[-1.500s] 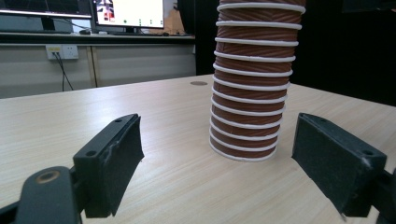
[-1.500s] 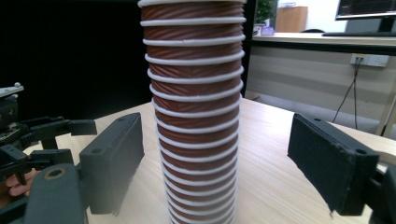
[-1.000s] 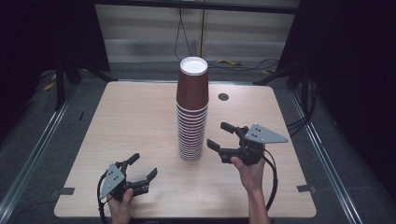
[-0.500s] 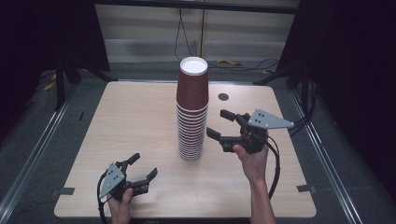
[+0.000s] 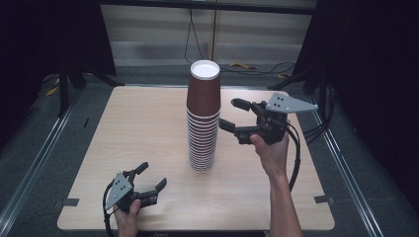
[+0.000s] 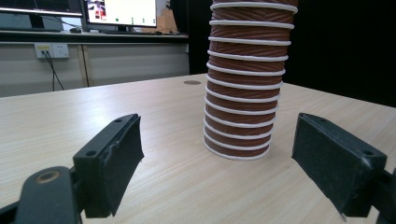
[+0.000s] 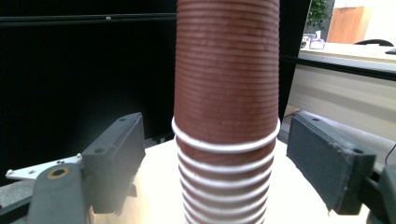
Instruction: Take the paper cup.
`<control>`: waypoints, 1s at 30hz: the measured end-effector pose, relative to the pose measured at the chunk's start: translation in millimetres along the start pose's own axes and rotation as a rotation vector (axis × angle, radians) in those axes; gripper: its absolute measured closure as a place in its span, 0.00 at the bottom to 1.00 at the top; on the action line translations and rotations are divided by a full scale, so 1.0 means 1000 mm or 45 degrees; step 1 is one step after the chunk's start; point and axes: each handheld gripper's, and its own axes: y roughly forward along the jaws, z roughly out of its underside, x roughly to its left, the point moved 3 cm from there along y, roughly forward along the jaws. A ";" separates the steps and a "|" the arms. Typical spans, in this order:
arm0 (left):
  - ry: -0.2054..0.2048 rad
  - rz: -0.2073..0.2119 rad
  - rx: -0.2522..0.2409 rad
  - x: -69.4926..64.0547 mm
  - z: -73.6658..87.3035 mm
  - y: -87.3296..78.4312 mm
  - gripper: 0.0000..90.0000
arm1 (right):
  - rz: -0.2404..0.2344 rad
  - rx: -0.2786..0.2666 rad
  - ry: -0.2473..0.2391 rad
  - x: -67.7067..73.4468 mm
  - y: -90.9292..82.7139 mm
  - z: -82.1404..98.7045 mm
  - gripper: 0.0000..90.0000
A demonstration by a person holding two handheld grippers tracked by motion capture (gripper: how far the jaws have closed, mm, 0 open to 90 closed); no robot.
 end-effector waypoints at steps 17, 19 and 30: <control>0.004 0.004 0.002 0.000 0.000 0.000 0.18 | -0.028 0.037 -0.010 -0.009 0.034 -0.046 0.15; 0.005 0.004 0.001 0.000 0.000 0.000 0.18 | -0.033 0.021 -0.003 -0.009 0.038 -0.050 0.15; 0.009 0.005 -0.005 0.000 0.000 -0.001 0.18 | -0.043 0.024 0.016 -0.010 0.060 -0.062 0.15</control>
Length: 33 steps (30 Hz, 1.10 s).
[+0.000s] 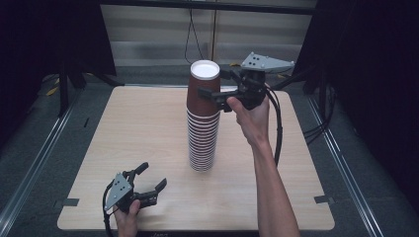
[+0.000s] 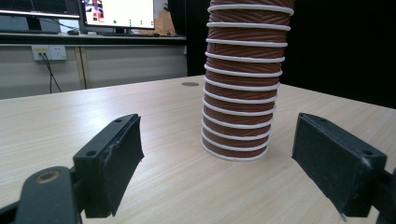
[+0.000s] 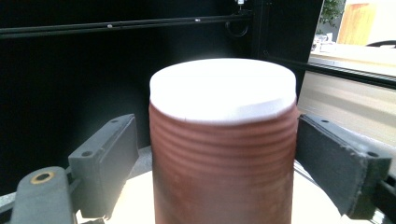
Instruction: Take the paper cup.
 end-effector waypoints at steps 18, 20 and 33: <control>0.000 0.002 -0.003 0.000 0.000 0.000 0.18 | 0.029 0.085 -0.001 -0.004 0.016 -0.001 0.16; -0.001 0.002 -0.002 0.000 0.000 0.000 0.18 | 0.024 0.089 0.003 -0.004 0.016 -0.001 0.17; 0.001 0.005 0.000 0.000 0.000 0.000 0.18 | 0.007 0.128 -0.001 -0.004 0.021 0.002 0.21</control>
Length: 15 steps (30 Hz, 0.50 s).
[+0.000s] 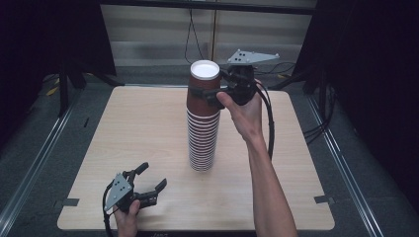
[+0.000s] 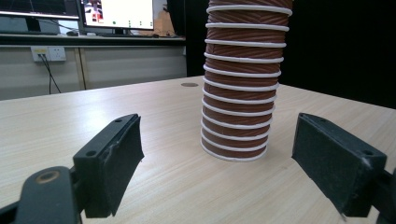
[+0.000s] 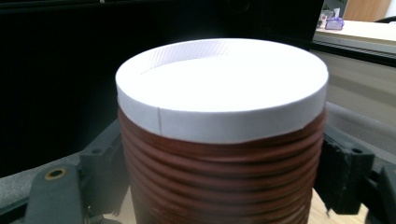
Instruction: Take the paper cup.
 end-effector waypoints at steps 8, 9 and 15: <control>-0.001 0.001 -0.004 0.000 0.000 0.000 0.18 | -0.007 -0.017 -0.010 0.000 -0.002 -0.002 0.22; -0.001 0.006 -0.004 0.000 0.000 0.000 0.18 | -0.008 -0.031 -0.007 0.000 -0.003 -0.003 0.22; -0.004 0.006 -0.006 0.000 0.000 0.000 0.18 | -0.033 -0.103 0.006 0.000 -0.010 -0.011 0.22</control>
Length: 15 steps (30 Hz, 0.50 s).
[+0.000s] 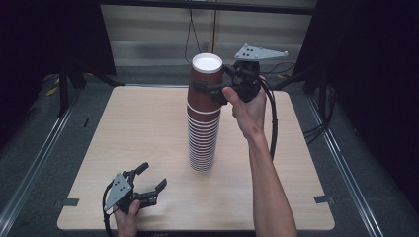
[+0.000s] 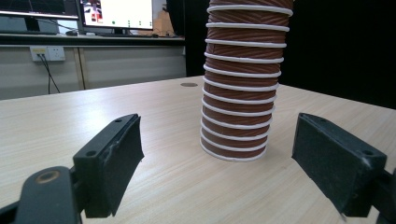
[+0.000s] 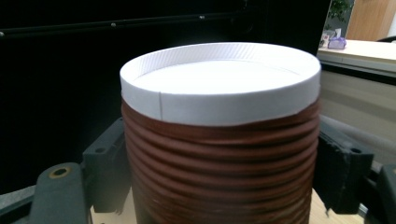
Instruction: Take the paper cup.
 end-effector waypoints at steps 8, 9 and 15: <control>-0.001 0.000 0.000 0.000 0.000 0.000 0.18 | -0.005 -0.084 0.008 -0.001 -0.005 -0.007 0.22; 0.001 -0.002 0.002 0.000 0.000 0.000 0.18 | -0.005 -0.089 0.009 0.000 -0.006 -0.008 0.22; 0.002 0.002 0.002 0.000 0.000 0.000 0.18 | -0.010 -0.134 0.010 0.000 -0.012 -0.014 0.22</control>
